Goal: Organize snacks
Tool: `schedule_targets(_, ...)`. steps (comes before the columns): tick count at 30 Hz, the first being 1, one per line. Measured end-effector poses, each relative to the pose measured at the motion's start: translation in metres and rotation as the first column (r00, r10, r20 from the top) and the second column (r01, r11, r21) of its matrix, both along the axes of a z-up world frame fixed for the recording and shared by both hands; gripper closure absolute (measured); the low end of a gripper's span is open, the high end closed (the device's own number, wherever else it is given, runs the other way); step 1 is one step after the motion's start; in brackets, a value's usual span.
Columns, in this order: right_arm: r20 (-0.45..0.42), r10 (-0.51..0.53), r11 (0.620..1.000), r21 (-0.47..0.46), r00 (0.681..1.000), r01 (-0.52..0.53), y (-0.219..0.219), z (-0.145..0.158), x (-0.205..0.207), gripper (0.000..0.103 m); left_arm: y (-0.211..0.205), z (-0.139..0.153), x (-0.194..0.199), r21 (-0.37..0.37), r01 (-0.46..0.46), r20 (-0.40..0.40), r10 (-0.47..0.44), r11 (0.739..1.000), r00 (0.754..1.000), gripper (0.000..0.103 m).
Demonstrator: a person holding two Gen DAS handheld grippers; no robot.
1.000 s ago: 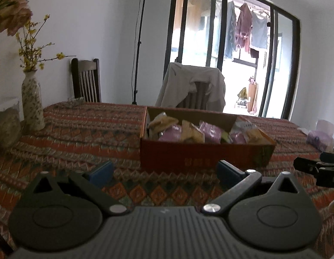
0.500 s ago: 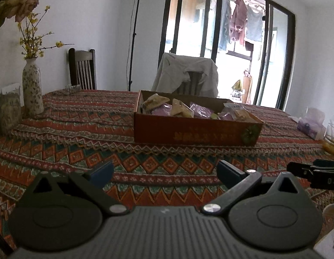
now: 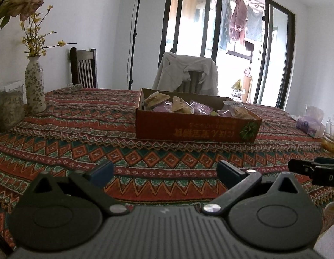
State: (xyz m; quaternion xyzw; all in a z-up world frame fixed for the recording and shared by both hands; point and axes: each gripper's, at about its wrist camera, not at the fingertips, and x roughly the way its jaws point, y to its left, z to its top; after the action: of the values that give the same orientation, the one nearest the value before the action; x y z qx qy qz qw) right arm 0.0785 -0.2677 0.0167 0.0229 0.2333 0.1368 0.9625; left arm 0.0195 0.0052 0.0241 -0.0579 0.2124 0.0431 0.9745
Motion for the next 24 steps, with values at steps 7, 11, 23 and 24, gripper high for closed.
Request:
schedule_targets(7, 0.0, 0.002, 1.0, 0.0, 1.0, -0.002, 0.0009, -0.0004, -0.0013, 0.0, 0.0009, -0.0001, -0.0013, 0.001, 0.003, 0.003, -0.003, 1.0, 1.0, 0.0)
schedule_targets(11, -0.001, 0.002, 1.0, 0.0, 1.0, -0.002, 0.0009, -0.0004, -0.0014, 0.0, 0.0007, -0.0005, -0.0019, 0.001, 0.007, 0.002, -0.007, 1.0, 1.0, 0.0)
schedule_targets(23, -0.001, 0.002, 1.0, 0.0, 1.0, -0.002, 0.0008, -0.0003, -0.0015, 0.0, -0.0016, -0.001, -0.0023, 0.007, 0.017, 0.004, -0.017, 1.0, 1.0, 0.0)
schedule_targets(24, -0.001, 0.002, 1.0, 0.0, 1.0, -0.002, 0.0008, -0.0003, -0.0016, 0.0, -0.0019, -0.0009, -0.0025, 0.007, 0.018, 0.005, -0.018, 1.0, 1.0, 0.0)
